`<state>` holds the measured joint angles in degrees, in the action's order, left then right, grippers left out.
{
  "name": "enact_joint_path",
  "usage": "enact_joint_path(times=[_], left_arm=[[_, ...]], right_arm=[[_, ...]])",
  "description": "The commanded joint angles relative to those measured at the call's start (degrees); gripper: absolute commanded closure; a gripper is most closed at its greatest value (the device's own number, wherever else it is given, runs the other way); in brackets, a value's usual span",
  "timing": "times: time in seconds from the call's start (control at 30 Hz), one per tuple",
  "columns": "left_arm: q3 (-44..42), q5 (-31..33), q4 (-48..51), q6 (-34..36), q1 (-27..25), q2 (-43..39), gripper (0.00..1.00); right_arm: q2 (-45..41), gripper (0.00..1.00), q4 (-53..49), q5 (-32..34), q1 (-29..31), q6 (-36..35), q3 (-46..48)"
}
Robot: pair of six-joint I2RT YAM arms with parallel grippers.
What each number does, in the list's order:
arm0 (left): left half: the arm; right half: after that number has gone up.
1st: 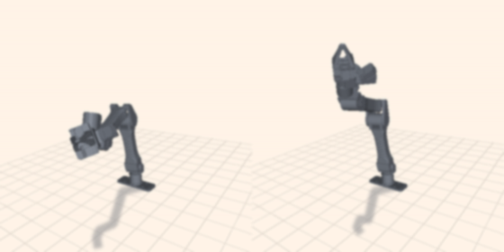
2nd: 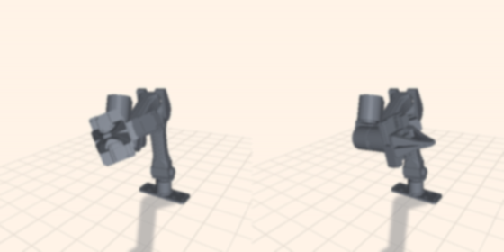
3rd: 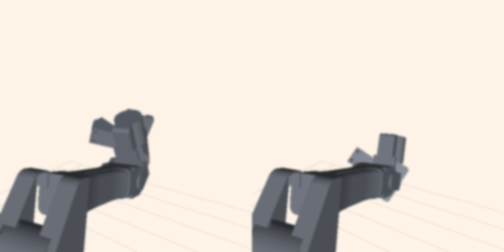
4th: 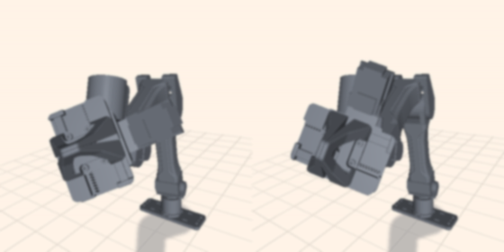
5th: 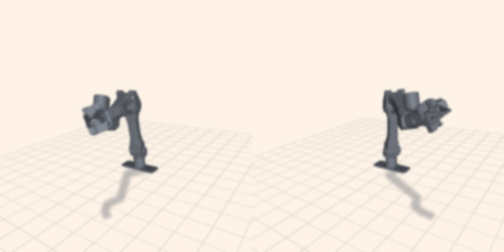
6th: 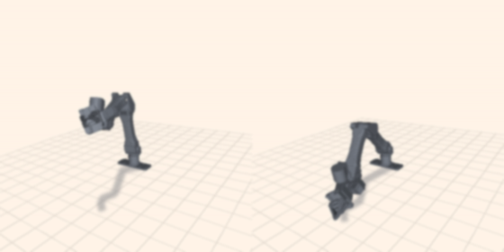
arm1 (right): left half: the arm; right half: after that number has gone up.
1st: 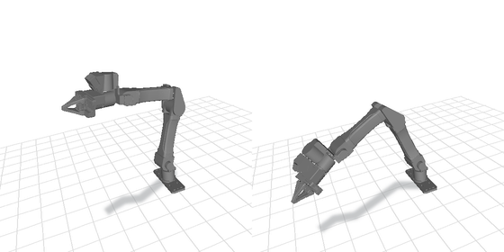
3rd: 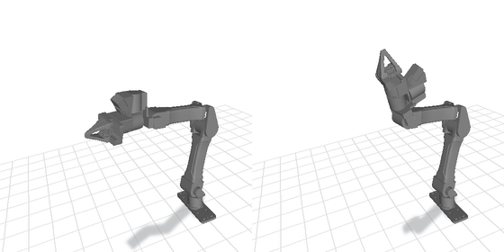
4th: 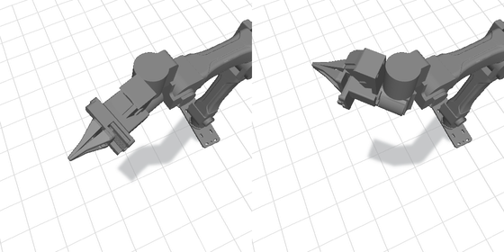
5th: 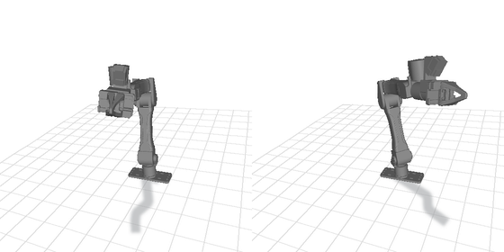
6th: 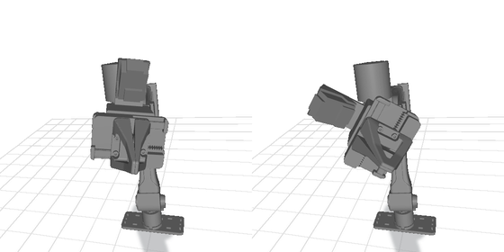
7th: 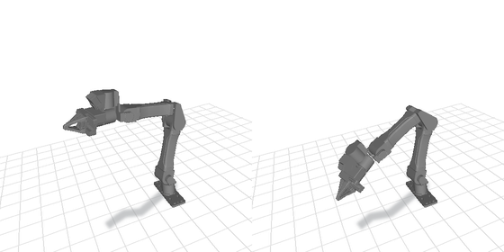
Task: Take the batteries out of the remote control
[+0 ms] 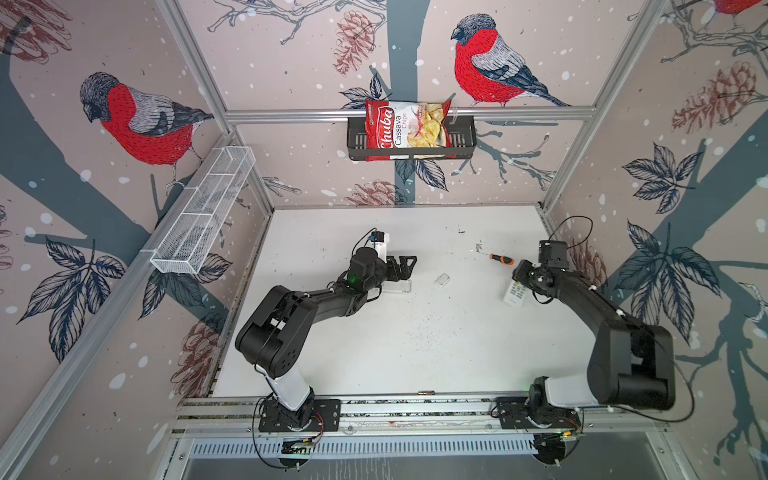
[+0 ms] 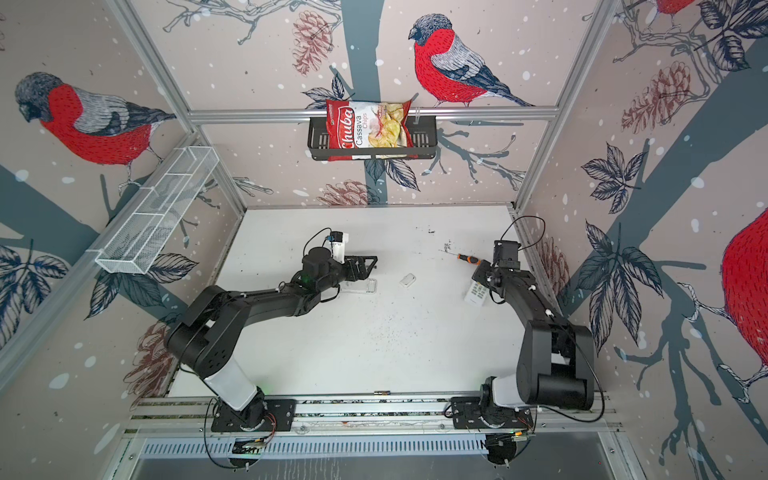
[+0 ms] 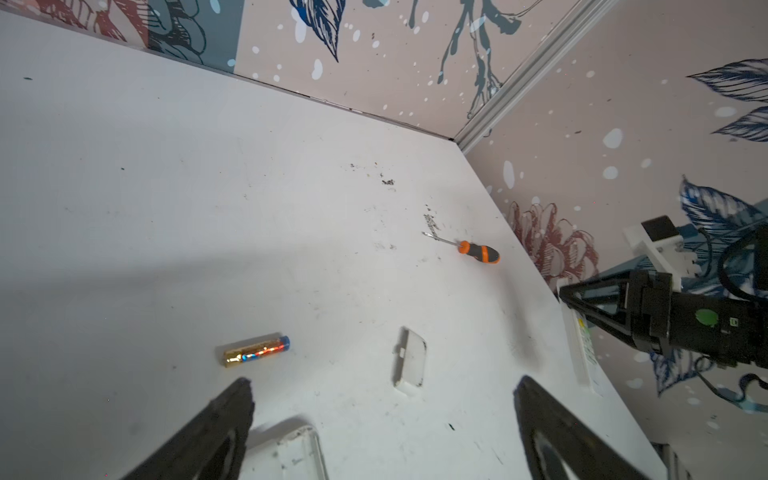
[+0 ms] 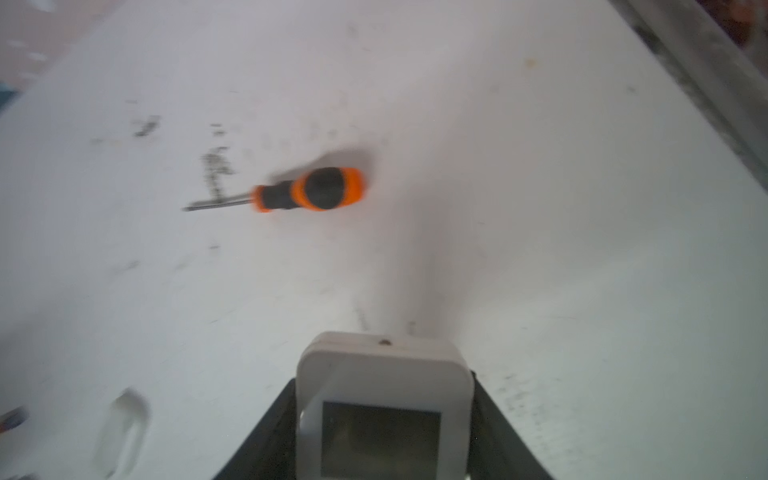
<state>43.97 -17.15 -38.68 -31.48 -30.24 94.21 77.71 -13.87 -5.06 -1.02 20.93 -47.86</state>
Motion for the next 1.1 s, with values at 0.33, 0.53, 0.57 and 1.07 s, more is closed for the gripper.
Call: enact_joint_path(times=[0.33,0.53,0.57,1.07], left_arm=[[-13.7,-8.2,0.1,0.3,1.5,-26.5,0.04],[-16.4,-13.2,-0.5,-0.4,3.4,-34.5,0.05],[-16.0,-13.2,0.5,0.0,3.5,-35.2,0.05],[-16.0,-18.3,-14.9,-2.7,5.5,-26.4,0.05]], right_arm=[[-0.8,0.59,19.0,-31.8,17.4,-4.0,-5.6],[6.7,0.59,20.1,-40.5,26.5,-7.4,-13.6],[7.7,0.59,21.1,-41.6,27.7,-7.6,-14.3],[19.2,0.59,31.7,-55.8,31.9,-4.8,-23.8]])
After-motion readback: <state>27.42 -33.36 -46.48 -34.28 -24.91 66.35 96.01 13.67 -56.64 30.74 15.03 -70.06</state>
